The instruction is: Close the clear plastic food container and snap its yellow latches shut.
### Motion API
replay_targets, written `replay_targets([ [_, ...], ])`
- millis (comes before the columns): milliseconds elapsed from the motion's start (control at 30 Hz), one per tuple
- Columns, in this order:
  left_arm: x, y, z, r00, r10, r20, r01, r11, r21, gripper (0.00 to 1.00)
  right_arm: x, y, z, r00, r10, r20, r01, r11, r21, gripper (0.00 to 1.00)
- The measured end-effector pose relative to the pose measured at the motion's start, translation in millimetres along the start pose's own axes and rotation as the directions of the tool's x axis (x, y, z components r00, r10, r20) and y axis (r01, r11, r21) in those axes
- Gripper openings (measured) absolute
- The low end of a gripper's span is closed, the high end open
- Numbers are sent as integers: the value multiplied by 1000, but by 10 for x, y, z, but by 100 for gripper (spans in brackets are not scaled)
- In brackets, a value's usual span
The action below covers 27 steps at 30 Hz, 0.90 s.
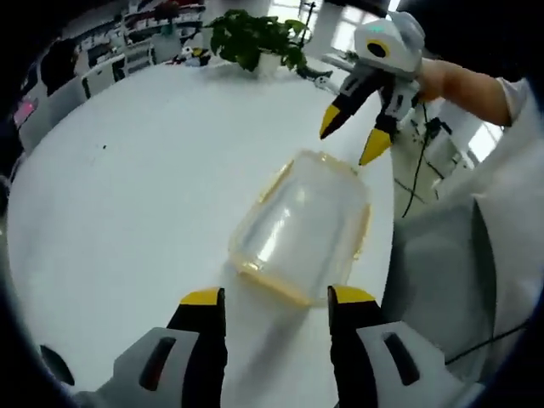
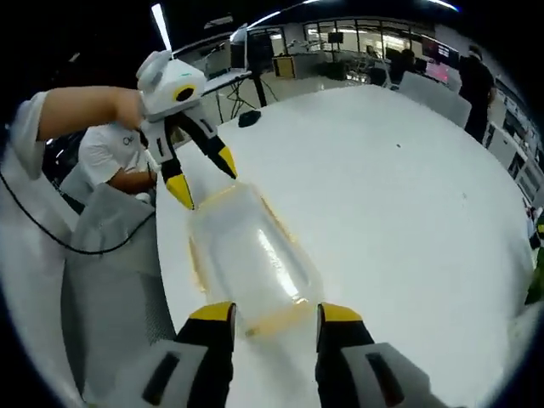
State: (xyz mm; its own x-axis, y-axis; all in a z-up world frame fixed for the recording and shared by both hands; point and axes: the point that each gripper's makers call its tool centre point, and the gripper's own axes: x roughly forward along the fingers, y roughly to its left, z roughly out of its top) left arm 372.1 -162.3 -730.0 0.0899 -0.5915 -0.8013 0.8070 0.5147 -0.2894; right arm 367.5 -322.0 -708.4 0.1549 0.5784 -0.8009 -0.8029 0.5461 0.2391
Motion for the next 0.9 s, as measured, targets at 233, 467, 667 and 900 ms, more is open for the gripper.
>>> replay_targets([
  [233,34,-38,150,994,-8,109,37,964,-264,44,41,18,-45,999,-42,29,34,964,263,37],
  [467,87,-1,92,994,32,103,10,925,-380,43,104,-9,-115,998,-68,-5,66,942,328,32],
  [667,155,-32,69,993,27,116,26,901,-432,40,166,0,-148,998,-67,-9,66,934,351,30],
  [900,192,-53,44,995,39,90,4,902,-432,34,193,16,-193,996,-80,-45,90,942,325,22],
])
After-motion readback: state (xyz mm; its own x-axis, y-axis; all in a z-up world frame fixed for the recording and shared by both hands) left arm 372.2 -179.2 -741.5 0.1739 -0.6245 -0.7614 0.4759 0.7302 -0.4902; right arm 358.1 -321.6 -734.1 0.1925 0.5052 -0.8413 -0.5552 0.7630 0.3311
